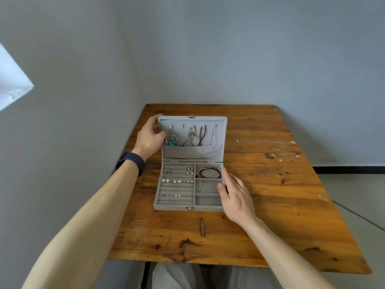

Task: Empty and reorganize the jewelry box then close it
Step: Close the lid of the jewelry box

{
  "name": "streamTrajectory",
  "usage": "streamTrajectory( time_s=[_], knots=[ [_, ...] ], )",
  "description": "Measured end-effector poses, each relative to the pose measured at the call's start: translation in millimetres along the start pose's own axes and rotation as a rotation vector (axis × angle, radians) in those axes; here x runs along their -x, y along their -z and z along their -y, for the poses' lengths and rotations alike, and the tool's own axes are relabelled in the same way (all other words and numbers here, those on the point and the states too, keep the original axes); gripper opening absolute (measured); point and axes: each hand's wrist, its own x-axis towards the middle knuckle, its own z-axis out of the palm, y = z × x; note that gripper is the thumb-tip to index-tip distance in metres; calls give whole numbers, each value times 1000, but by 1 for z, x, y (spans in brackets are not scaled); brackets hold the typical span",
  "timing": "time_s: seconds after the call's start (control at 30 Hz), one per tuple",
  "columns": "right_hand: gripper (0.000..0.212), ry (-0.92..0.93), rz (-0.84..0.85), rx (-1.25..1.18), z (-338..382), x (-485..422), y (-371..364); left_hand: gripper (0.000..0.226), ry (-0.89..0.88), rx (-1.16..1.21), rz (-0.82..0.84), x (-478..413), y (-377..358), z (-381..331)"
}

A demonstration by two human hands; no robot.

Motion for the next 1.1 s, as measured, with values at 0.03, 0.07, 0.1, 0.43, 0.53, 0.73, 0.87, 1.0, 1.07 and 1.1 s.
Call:
streamTrajectory(
  time_s=[0.03,0.07,0.1,0.43,0.53,0.73,0.87,1.0,1.07,1.1],
  knots=[
    [56,-5,-2,2,0,0,0,58,-56,-32,-11,5,3,0],
    [56,-9,-2,5,-1,1,-1,57,-108,-60,-22,11,5,0],
    [55,-12,-1,5,-1,1,-1,57,-160,-100,-34,18,7,-1],
    [82,-122,77,-223,13,-1,15,36,-465,-739,-156,99,16,-9],
    [92,-229,56,-419,21,3,20,30,-537,-919,-177,124,18,-7],
    [87,-369,-5,-577,35,25,20,33,-583,-1205,-105,161,6,11],
    [84,-311,-63,-511,40,42,19,36,-591,-1277,-79,174,-1,15],
    [78,-279,-95,-367,39,54,13,51,-555,-1319,34,182,1,19],
    [76,-264,-106,-322,38,58,10,52,-551,-1352,80,184,2,21],
    [74,-252,-117,-305,37,60,9,52,-558,-1374,98,185,2,22]
  ],
)
